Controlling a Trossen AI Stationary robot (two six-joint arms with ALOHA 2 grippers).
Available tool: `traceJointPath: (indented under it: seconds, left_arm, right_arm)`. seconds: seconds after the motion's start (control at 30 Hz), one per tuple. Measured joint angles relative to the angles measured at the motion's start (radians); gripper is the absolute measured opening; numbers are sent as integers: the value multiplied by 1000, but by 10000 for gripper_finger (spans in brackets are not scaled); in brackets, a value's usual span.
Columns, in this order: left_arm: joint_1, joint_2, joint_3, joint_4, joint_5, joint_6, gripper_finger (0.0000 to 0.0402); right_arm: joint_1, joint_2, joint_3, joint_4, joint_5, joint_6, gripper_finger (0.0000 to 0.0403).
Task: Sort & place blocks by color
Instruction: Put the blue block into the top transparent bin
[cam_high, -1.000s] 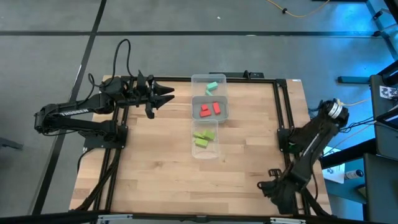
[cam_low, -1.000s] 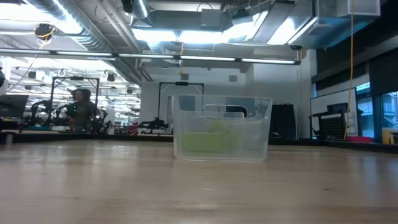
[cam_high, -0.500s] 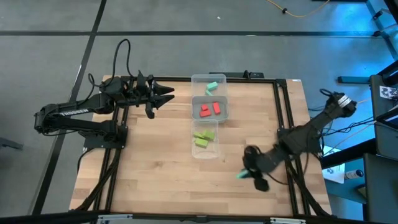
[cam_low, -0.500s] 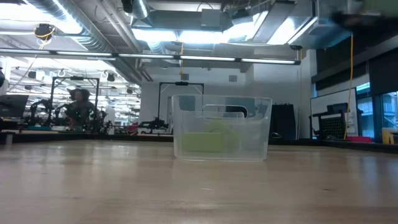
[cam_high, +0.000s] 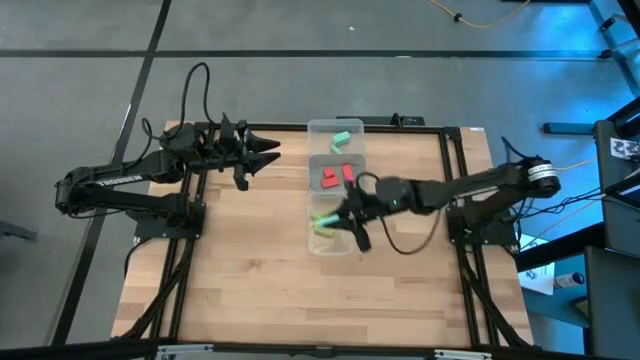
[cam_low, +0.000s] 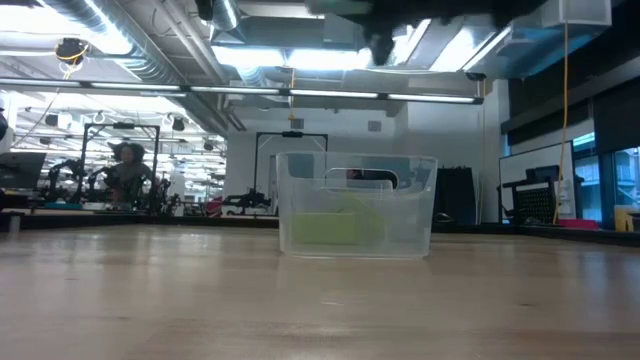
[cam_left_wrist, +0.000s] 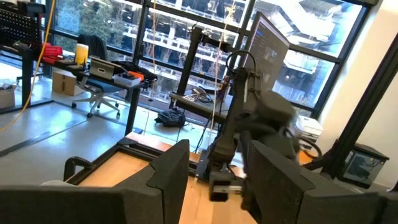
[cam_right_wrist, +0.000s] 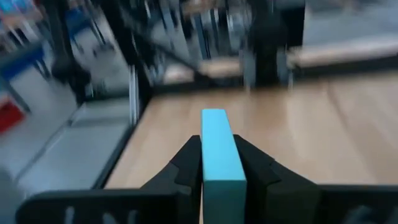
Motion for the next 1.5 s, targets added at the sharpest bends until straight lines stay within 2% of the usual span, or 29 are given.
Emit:
traceJointPath:
  seconds: [0.13,0.37,0.7,1.5]
  left_arm:
    - [0,0,0,1,0,36,157]
    - [0,0,0,1,-9,68,157]
    - [0,0,0,-2,-21,112,157]
    - [0,0,0,-1,-22,100,157]
  right_arm:
    - [-89,52,0,234,-46,0,62]
    - [-197,45,2,499,-49,0,62]
    - [-274,27,27,496,-103,23,62]
    - [-275,27,27,489,-123,19,62]
